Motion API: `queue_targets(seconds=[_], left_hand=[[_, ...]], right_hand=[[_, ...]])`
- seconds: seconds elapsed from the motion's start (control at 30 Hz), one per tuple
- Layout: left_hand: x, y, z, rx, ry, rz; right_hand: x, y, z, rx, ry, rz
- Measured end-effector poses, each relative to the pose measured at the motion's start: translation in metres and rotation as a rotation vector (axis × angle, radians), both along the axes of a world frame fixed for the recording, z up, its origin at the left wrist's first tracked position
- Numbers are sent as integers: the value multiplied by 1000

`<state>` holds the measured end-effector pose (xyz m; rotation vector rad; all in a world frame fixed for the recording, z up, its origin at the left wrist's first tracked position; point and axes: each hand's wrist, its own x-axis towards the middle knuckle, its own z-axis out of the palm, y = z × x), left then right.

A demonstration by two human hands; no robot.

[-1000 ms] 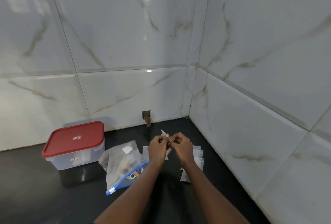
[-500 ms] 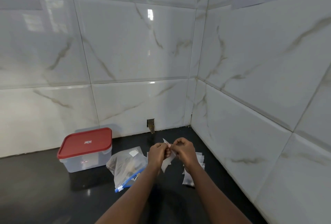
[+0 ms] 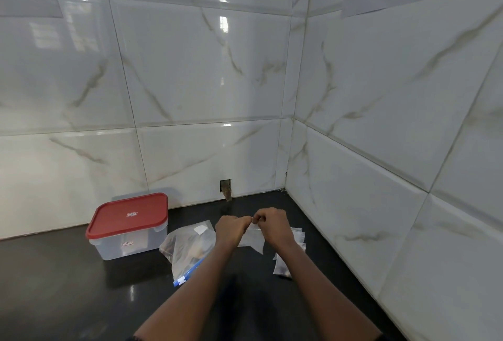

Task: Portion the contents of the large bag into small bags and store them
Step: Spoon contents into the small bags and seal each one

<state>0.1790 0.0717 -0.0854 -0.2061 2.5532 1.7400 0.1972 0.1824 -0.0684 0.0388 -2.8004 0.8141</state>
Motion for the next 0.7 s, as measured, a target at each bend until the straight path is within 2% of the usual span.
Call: queue_targets(seconds=[0.27,0.37,0.43,0.5,0.57,0.63,0.7], left_hand=[[0,-4,6,-34,89,-120],[-5,-8,9,-213,79,-226],[-7,-10,8,-261,105,-217],[-4,-10,5,-134,150,-173],[-1,-13,0,-48,188,-239],[0,-17,-6,-216,219,-429],[0,-21,-7,-408,265,-519]], right_hand=[[0,-2,-3,170,-82,128],[2,2,-3,221,-108,136],[2,3,-3,207,-89,107],[2,2,-2,170,-66,85],[1,3,-2,58,-55,70],[0,5,-2,-57,-67,55],[-1,5,-2,-129,-100,64]])
